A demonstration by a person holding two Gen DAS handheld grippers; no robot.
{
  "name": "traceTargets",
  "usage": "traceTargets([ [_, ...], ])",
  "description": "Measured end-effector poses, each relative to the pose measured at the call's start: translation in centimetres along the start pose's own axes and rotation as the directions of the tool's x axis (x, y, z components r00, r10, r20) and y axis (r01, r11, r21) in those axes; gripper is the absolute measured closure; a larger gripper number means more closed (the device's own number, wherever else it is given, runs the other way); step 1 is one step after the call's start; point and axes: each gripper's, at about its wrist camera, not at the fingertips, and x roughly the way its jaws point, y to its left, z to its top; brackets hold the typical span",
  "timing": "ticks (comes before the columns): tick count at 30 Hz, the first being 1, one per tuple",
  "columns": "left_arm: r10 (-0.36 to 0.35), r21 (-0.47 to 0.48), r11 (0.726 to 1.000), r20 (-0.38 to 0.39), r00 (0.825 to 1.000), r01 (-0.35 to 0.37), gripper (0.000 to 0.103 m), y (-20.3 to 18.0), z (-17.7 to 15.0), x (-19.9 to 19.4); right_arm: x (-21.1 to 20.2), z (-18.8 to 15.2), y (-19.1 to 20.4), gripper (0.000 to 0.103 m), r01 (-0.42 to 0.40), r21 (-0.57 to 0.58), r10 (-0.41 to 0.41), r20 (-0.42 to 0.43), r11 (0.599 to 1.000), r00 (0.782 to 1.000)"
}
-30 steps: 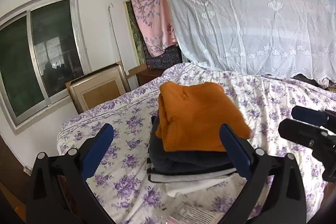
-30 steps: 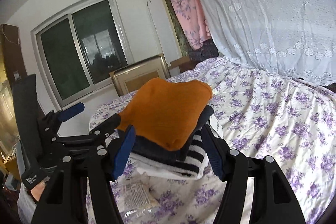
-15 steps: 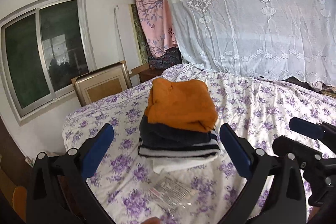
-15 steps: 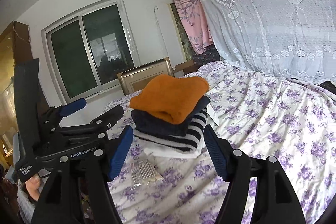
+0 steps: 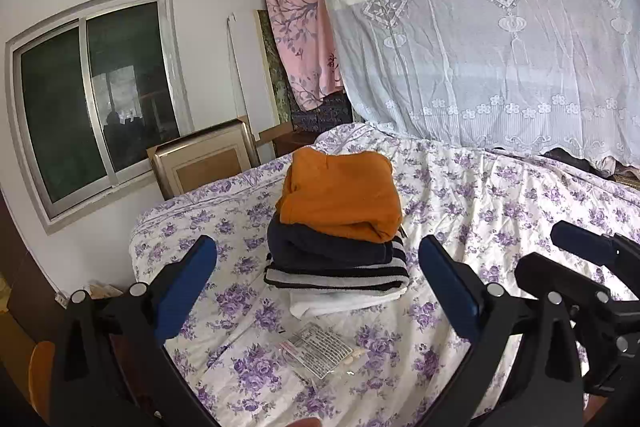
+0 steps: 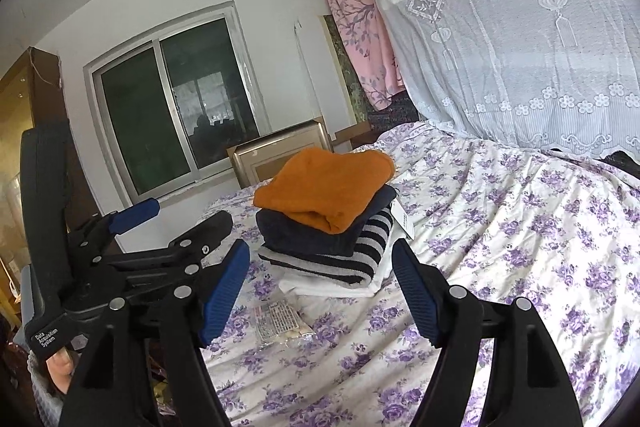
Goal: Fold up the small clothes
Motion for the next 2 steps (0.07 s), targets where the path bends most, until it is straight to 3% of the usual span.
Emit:
traceTargets([
  [2,-0.006,-0.004,1.0,-0.003,1.0,0.006,0.005,-0.01,0.0,0.0,0.02,-0.02,0.0,0.028,0.001,0.003,-0.001,0.0,1.0,1.0],
])
